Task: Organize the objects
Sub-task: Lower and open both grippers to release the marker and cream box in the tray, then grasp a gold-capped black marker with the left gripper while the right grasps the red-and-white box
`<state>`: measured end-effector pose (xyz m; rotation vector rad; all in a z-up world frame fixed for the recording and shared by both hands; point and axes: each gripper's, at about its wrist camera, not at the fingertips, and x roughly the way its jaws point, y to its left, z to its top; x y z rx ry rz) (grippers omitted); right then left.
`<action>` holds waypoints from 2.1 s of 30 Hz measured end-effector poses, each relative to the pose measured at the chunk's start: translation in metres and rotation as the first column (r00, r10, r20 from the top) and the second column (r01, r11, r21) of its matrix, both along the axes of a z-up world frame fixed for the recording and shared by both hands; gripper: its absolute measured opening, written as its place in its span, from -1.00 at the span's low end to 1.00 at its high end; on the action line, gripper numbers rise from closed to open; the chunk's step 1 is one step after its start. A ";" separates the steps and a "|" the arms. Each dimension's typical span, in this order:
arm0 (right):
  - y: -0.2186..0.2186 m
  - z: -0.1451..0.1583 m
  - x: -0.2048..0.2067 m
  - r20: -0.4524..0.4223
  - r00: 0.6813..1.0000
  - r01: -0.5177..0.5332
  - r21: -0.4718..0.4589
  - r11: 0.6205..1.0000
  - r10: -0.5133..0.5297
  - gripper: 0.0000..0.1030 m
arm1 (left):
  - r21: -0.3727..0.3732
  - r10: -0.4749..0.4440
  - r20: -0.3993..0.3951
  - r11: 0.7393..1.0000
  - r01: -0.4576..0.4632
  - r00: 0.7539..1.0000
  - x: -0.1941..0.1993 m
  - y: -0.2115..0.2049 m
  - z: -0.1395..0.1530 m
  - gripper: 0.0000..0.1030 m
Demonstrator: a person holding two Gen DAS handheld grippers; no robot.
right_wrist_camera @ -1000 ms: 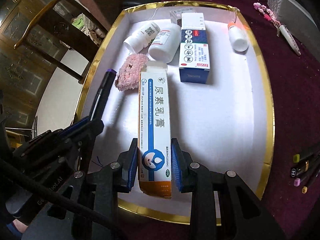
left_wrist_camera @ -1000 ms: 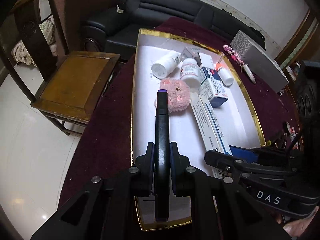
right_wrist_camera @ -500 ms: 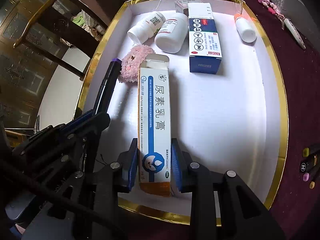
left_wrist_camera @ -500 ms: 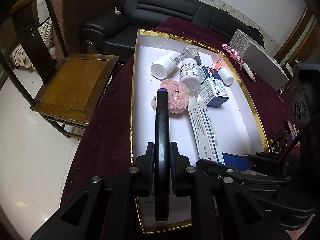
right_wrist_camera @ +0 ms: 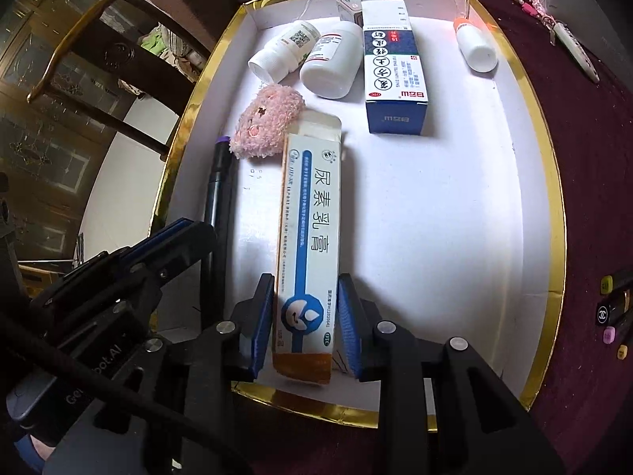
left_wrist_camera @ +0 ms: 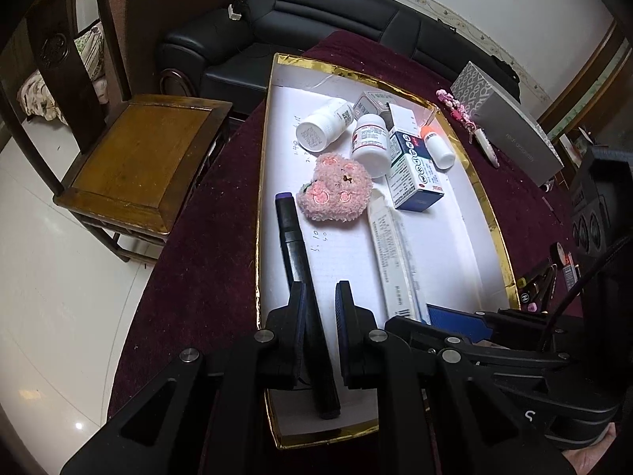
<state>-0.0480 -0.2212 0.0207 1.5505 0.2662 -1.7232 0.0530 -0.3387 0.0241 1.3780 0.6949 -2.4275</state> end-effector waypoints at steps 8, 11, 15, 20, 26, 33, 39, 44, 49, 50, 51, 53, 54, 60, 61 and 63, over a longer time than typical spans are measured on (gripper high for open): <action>0.000 0.001 0.010 0.046 0.999 -0.023 -0.046 0.999 0.026 -0.27 | -0.023 0.022 -0.037 0.999 -0.023 0.999 0.006 -0.001 0.016 -0.77; 0.004 0.005 0.011 0.046 0.999 -0.005 -0.066 0.998 0.008 -0.27 | -0.023 0.021 -0.047 0.999 -0.022 0.999 0.008 0.000 0.020 -0.77; 0.020 0.017 0.008 0.017 0.999 0.040 -0.084 0.996 -0.039 -0.27 | -0.036 -0.005 -0.049 0.999 0.003 0.999 0.003 0.012 0.023 -0.77; 0.064 0.035 -0.003 -0.032 0.990 0.133 -0.111 0.985 -0.138 -0.23 | -0.062 -0.081 -0.060 0.995 0.077 0.995 -0.013 0.040 0.030 -0.77; 0.138 0.040 -0.024 -0.012 0.953 0.299 -0.137 0.945 -0.303 -0.13 | -0.086 -0.208 -0.057 0.976 0.202 0.977 -0.035 0.089 0.036 -0.77; 0.227 0.040 -0.043 0.018 0.893 0.448 -0.141 0.883 -0.451 -0.13 | -0.120 -0.350 -0.033 0.931 0.344 0.936 -0.061 0.151 0.038 -0.77; 0.282 0.030 -0.049 0.043 0.838 0.544 -0.127 0.829 -0.544 -0.14 | -0.142 -0.575 0.009 0.809 0.570 0.818 -0.109 0.209 0.036 -0.77; 0.327 0.026 -0.051 0.059 0.802 0.596 -0.130 0.792 -0.594 -0.14 | -0.120 -0.703 0.110 0.692 0.712 0.703 -0.157 0.245 0.025 -0.77; 0.359 0.021 -0.051 0.071 0.778 0.628 -0.131 0.767 -0.624 -0.14 | -0.185 -0.761 0.175 0.598 0.780 0.625 -0.194 0.283 0.014 -0.78; 0.365 0.020 -0.052 0.075 0.773 0.634 -0.130 0.763 -0.630 -0.14 | -0.181 -0.770 0.182 0.585 0.790 0.612 -0.200 0.289 0.011 -0.77; 0.368 0.019 -0.052 0.077 0.769 0.639 -0.128 0.759 -0.634 -0.13 | -0.176 -0.778 0.192 0.572 0.801 0.598 -0.207 0.296 0.007 -0.78; 0.378 0.017 -0.052 0.083 0.762 0.648 -0.124 0.752 -0.643 -0.13 | -0.178 -0.789 0.206 0.551 0.815 0.578 -0.216 0.305 0.001 -0.78; 0.385 0.016 -0.051 0.083 0.760 0.650 -0.124 0.750 -0.645 -0.11 | -0.171 -0.803 0.222 0.527 0.833 0.553 -0.219 0.312 -0.003 -0.77; 0.412 0.018 -0.052 0.073 0.739 0.673 -0.120 0.730 -0.670 -0.09 | -0.228 -0.779 0.260 0.524 0.821 0.570 -0.238 0.318 -0.018 -0.69; 0.414 0.018 -0.054 0.071 0.737 0.675 -0.121 0.728 -0.672 -0.09 | -0.218 -0.763 0.252 0.554 0.803 0.595 -0.240 0.313 -0.018 -0.70; 0.419 0.021 -0.060 0.058 0.736 0.675 -0.123 0.727 -0.674 -0.09 | -0.236 -0.717 0.258 0.604 0.762 0.648 -0.238 0.305 -0.018 -0.77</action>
